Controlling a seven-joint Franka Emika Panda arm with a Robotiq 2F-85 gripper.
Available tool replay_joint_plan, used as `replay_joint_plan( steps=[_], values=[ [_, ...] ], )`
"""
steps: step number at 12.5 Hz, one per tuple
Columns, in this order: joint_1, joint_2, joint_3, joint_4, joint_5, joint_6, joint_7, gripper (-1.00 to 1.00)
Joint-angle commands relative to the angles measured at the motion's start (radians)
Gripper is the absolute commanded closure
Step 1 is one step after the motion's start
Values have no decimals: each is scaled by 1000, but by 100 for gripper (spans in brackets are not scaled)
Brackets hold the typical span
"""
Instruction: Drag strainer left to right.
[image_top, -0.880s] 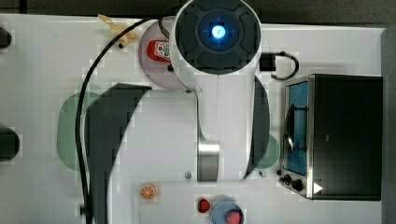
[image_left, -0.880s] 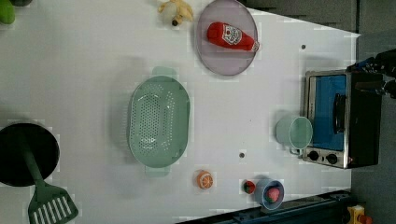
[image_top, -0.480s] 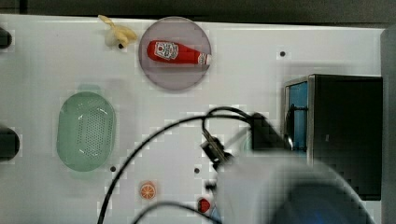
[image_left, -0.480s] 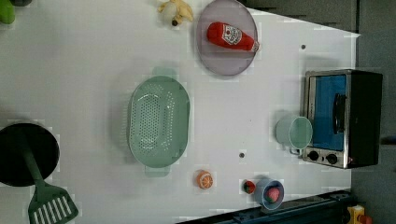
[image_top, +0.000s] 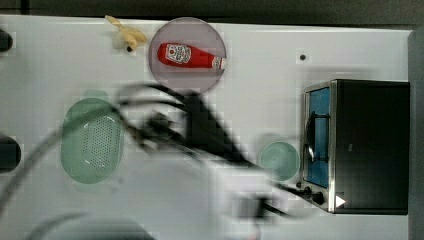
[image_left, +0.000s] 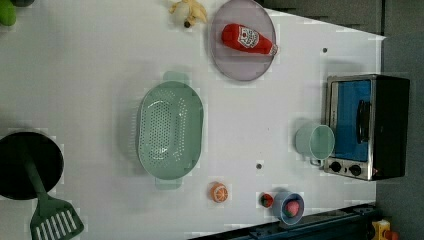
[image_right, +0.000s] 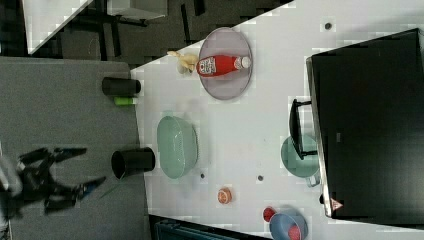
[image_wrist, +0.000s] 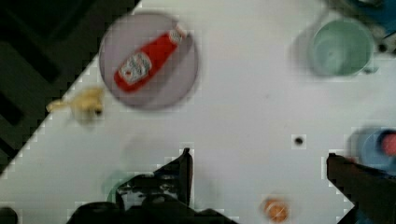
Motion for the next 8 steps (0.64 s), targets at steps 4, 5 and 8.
replay_joint_plan(
  steps=[4, 5, 8],
  values=[
    [59, 305, 328, -87, -1, 149, 689, -100],
    [59, 353, 368, -93, -4, 196, 803, -100],
    [61, 490, 440, -133, -9, 356, 1038, -100]
  ],
)
